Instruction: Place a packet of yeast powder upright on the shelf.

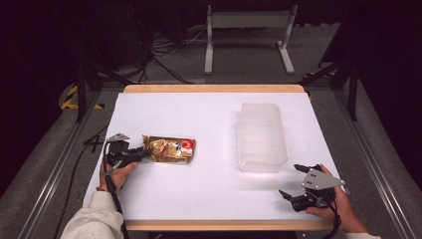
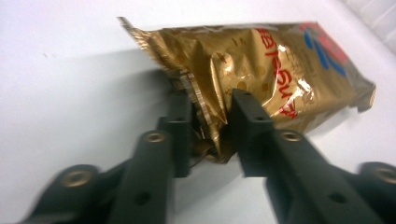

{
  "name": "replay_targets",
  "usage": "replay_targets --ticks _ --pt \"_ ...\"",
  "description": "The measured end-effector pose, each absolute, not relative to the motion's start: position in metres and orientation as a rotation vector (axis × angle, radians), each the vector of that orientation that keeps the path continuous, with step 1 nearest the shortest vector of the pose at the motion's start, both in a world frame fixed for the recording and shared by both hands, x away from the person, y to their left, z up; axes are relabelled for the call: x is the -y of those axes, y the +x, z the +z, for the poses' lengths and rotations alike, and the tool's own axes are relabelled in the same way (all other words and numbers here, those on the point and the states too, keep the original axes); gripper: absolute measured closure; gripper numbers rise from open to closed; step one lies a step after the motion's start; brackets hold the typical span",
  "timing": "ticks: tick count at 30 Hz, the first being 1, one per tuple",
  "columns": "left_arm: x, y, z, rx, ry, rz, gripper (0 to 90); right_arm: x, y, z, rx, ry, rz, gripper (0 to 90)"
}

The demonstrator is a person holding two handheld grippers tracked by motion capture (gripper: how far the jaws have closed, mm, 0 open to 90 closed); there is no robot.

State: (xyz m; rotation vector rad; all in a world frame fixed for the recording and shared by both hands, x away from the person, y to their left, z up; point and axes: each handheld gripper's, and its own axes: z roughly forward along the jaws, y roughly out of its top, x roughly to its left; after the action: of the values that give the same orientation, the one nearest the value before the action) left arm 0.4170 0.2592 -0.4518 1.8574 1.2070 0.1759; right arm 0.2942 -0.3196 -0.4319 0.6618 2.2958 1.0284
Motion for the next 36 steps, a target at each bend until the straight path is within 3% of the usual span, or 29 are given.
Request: replay_targets --ticks 11,24,36 --pt "-0.250 0.401 -0.422 -1.050 1.739 0.300 78.7 0.320 0.295 -0.432 -2.293 0.667 1.031 6.6" --pt "-0.241 0.396 -0.403 -0.924 1.633 0.269 79.5 0.320 0.295 -0.432 -2.300 0.673 1.032 6.6" --pt "-0.221 0.394 -0.384 -0.788 1.633 0.248 84.4 0.319 0.295 -0.433 -2.302 0.675 1.026 6.6"
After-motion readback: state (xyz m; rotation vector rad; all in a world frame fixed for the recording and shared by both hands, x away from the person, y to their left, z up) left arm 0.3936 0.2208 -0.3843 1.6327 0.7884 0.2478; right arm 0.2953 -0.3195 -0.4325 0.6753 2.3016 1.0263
